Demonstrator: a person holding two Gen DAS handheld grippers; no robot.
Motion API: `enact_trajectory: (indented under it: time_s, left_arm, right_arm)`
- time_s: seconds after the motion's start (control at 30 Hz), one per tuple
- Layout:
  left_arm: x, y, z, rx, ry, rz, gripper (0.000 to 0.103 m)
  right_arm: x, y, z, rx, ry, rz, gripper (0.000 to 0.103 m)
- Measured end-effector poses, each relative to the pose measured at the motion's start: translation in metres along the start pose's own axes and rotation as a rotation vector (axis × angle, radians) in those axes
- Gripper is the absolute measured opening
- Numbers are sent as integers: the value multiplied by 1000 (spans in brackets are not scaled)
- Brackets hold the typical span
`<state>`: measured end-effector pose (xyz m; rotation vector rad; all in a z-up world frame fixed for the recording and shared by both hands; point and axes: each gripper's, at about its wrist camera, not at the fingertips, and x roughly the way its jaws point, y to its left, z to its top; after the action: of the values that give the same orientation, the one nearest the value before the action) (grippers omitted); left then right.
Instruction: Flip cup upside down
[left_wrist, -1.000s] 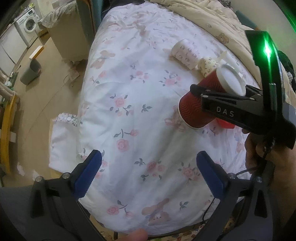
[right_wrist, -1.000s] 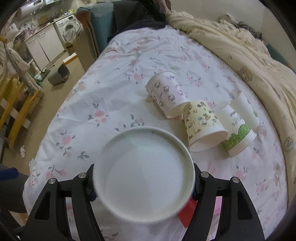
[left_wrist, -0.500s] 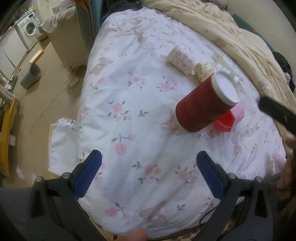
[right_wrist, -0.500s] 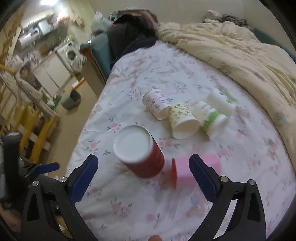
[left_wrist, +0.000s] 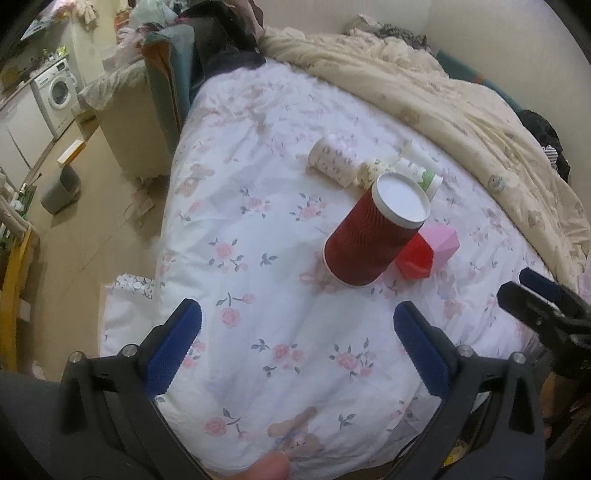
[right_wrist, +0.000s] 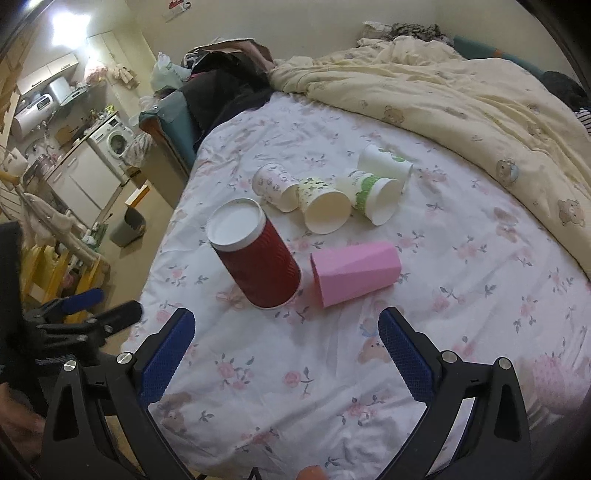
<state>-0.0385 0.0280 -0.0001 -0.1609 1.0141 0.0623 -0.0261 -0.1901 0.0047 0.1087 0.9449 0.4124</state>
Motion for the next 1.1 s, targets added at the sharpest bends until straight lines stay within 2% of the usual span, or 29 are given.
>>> enact_trajectory:
  time_s: [0.23,0.37,1.1]
  left_arm:
    - [-1,-2,-3,9,-52,29,103]
    - [1,-8,-2,24,-70,36,103]
    - [-1,-13,-3,18,-70,17,103]
  right_arm:
    - [7,-10,-8,50,-28,-20,103]
    - [8,-7,-6,33,-40,-33,103]
    - [13,-4,-10,7,-23,-57,103]
